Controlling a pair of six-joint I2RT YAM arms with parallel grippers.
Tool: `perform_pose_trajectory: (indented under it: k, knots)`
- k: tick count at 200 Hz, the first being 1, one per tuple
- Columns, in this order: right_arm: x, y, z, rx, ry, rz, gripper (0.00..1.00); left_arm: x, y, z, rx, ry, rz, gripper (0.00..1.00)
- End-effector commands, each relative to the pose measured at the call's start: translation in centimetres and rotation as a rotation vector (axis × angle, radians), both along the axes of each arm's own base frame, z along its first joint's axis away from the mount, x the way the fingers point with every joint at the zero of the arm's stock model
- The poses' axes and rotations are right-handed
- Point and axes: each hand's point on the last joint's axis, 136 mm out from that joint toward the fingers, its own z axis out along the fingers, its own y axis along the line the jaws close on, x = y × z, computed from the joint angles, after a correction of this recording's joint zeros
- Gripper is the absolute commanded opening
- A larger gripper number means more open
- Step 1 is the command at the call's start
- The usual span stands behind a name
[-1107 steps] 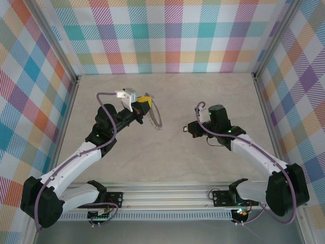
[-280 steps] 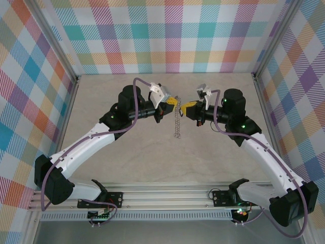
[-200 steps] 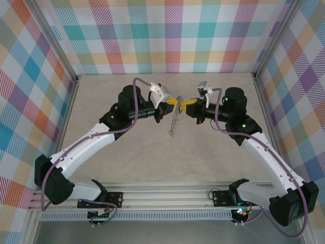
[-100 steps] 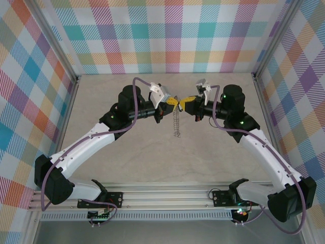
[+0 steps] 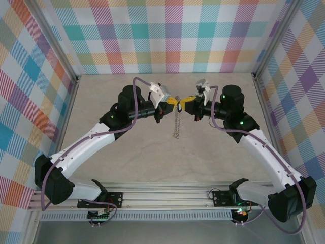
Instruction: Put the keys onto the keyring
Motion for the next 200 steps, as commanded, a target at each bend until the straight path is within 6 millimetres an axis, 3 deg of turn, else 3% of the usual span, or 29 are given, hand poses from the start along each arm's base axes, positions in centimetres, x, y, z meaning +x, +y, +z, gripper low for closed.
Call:
perform_pose_trajectory:
  k: [1,79,131,200]
  knots:
    - [1.1,-0.8,-1.6,-0.042,0.011,-0.052,0.00,-1.5,-0.5,2.8,-0.069,-0.068,-0.054,0.00]
    - [1.5,-1.3,-2.1,-0.043,0.029,-0.062,0.00,-1.6,-0.4,2.9,-0.073,-0.073,-0.056,0.00]
    - [0.1,-0.1,-2.3,-0.033,0.064,0.067,0.00,-1.3,-0.6,2.9,-0.093,-0.067,-0.053,0.00]
    - [0.6,-0.8,-2.7,0.006,0.099,0.063,0.00,-0.1,0.0,3.7,-0.223,-0.045,0.010,0.00]
